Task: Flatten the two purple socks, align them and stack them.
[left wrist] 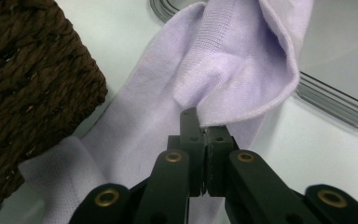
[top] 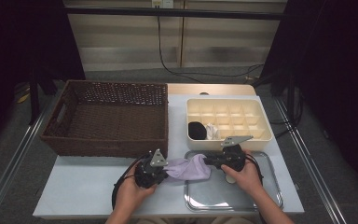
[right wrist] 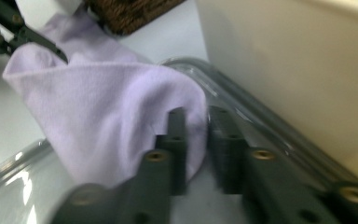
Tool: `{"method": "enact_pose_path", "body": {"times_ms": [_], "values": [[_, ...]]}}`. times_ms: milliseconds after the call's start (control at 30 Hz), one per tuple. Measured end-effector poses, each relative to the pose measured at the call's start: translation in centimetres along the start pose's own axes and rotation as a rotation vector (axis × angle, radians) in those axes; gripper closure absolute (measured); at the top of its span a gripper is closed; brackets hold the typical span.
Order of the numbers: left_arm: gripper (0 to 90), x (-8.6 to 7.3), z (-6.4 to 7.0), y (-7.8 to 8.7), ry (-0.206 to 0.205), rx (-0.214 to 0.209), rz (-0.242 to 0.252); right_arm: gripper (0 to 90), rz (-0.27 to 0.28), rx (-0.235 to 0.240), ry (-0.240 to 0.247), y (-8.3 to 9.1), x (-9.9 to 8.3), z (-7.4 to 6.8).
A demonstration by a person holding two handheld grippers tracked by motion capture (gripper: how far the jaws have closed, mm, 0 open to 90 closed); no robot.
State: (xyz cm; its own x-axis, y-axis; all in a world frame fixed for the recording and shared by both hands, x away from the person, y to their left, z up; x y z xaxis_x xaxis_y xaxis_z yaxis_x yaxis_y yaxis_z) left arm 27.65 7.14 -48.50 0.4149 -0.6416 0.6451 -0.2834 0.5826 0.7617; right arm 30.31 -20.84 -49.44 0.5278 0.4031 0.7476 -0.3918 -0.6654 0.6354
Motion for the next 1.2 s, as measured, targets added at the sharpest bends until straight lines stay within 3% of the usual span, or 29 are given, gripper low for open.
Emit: {"method": "enact_pose_path", "body": {"times_ms": [100, 367, 667, 800, 967, 1067, 1200], "values": [[88.8, 0.0, 0.0, 0.0, 0.003, 0.003, -0.003, 89.3, 0.002, 0.018, 0.002, 0.3, -0.1, -0.2], [88.6, 0.0, 0.2, 0.0, 0.018, 0.013, 0.002, 89.4, 0.07, 0.036, 0.022, 2.4, -0.9, -0.7], [88.0, -0.1, 0.2, 0.0, 0.033, 0.023, 0.009, 89.4, 0.099, 0.083, 0.057, 4.4, -2.7, -2.0], [86.0, -0.1, 0.2, 0.1, 0.036, 0.031, 0.004, 89.4, 0.09, 0.094, 0.062, 4.2, -3.2, -2.4], [75.3, -0.2, 0.0, 0.5, 0.081, 0.005, 0.005, 89.3, 0.079, 0.106, 0.074, 3.6, -3.1, -2.8], [69.0, -0.2, -0.3, 1.1, 0.066, 0.026, -0.006, 89.3, 0.082, 0.114, 0.086, 3.3, -2.8, -3.0], [67.1, -0.4, -1.0, 1.6, 0.092, 0.035, 0.012, 89.1, 0.068, 0.122, 0.099, 2.7, -2.6, -3.4]]}}
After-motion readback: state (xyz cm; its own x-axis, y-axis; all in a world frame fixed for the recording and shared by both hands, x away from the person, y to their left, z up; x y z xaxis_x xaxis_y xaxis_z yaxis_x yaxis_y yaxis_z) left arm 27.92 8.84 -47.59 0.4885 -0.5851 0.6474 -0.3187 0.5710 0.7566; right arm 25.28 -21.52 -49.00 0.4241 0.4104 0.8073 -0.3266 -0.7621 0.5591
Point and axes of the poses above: each handheld gripper's, and its own axes: y roughly backward along the jaws, x roughly out of its top, z roughly to its right, the point moved 2 cm from there along -y, roughly forward along the jaws, and after that the axes turned 2 degrees about y, right-handed, at the moved point
